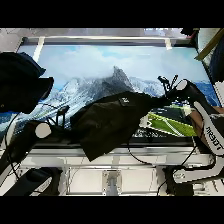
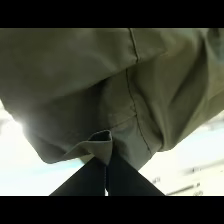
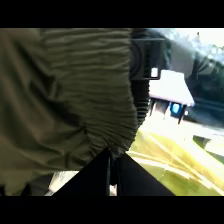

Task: Fold the clothes and pants, and hang the long-sleeved shirts on hangers.

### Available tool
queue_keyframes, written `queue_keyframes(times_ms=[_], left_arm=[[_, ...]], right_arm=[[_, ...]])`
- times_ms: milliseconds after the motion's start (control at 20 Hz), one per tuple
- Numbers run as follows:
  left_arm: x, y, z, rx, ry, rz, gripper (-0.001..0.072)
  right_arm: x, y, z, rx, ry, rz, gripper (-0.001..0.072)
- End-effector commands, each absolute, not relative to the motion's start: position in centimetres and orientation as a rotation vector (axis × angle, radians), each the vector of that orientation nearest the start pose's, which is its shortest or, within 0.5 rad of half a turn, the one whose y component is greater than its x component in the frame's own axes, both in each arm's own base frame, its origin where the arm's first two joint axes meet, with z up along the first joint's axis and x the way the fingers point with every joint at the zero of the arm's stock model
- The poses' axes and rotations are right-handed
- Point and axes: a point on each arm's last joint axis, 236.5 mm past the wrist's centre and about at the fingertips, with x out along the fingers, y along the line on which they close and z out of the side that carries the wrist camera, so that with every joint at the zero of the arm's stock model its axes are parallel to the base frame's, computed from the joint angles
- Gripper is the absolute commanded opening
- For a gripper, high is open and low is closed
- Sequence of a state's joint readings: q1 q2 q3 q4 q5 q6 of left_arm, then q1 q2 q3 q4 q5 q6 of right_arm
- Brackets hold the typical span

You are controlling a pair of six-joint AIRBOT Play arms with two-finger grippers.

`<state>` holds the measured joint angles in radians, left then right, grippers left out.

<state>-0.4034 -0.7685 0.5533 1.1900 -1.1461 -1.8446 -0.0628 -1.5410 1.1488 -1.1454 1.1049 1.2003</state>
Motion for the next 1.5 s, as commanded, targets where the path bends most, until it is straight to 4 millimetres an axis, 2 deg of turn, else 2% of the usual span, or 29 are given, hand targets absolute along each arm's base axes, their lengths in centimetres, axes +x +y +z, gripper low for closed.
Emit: queue_keyframes(times_ms=[0,150,350,400,550,650,850,900,950,1000,1050,1150,1250,1350,1400,1450], left_arm=[[16.3,-17.6,-3.2,-0.337,1.493,-0.328,0.0008],[17.1,-19.6,-0.7,-0.459,1.411,-0.390,0.0008],[15.5,-22.5,3.4,-0.638,1.389,-0.521,0.0008],[14.5,-22.6,3.8,-0.639,1.410,-0.543,0.0008],[11.0,-21.2,2.1,-0.546,1.563,-0.532,0.0008],[9.7,-20.9,0.6,-0.529,1.617,-0.520,0.0008],[4.9,-20.4,-3.3,-0.449,1.787,-0.498,0.0025],[4.2,-20.5,-3.7,-0.425,1.801,-0.510,0.0319],[3.9,-20.6,-3.6,-0.417,1.802,-0.524,0.0720],[3.9,-20.7,-3.5,-0.435,1.808,-0.510,0.0706],[3.9,-20.9,-3.3,-0.453,1.811,-0.512,0.0706],[4.3,-22.1,-2.3,-0.529,1.799,-0.533,0.0706],[6.1,-23.4,-0.5,-0.612,1.718,-0.567,0.0705],[9.1,-23.9,1.6,-0.663,1.568,-0.586,0.0705],[10.5,-23.6,2.4,-0.681,1.500,-0.579,0.0705],[11.7,-23.0,2.9,-0.694,1.444,-0.558,0.0705]], right_arm=[[39.9,6.2,-8.6,0.194,1.376,0.354,0.0026],[40.0,6.3,-8.5,0.201,1.371,0.354,0.0026],[40.0,6.3,-8.5,0.201,1.371,0.355,0.0026],[40.0,6.3,-8.5,0.201,1.371,0.354,0.0026],[40.0,6.3,-8.5,0.202,1.371,0.355,0.0026],[39.9,6.3,-8.5,0.202,1.374,0.356,0.0026],[39.8,6.4,-8.5,0.202,1.380,0.360,0.0027],[39.7,6.5,-8.3,0.203,1.386,0.365,0.0028],[39.5,6.5,-8.0,0.199,1.395,0.374,0.0065],[39.4,6.6,-7.5,0.196,1.402,0.386,0.0236],[39.4,6.7,-6.9,0.191,1.411,0.399,0.0363],[39.4,6.9,-4.9,0.171,1.431,0.436,0.0372],[40.2,6.5,-2.0,0.139,1.404,0.454,0.0373],[42.9,5.5,1.3,0.108,1.291,0.426,0.0432],[44.6,5.2,2.6,0.098,1.221,0.406,0.0496],[46.0,4.8,3.3,0.107,1.166,0.368,0.0524]])
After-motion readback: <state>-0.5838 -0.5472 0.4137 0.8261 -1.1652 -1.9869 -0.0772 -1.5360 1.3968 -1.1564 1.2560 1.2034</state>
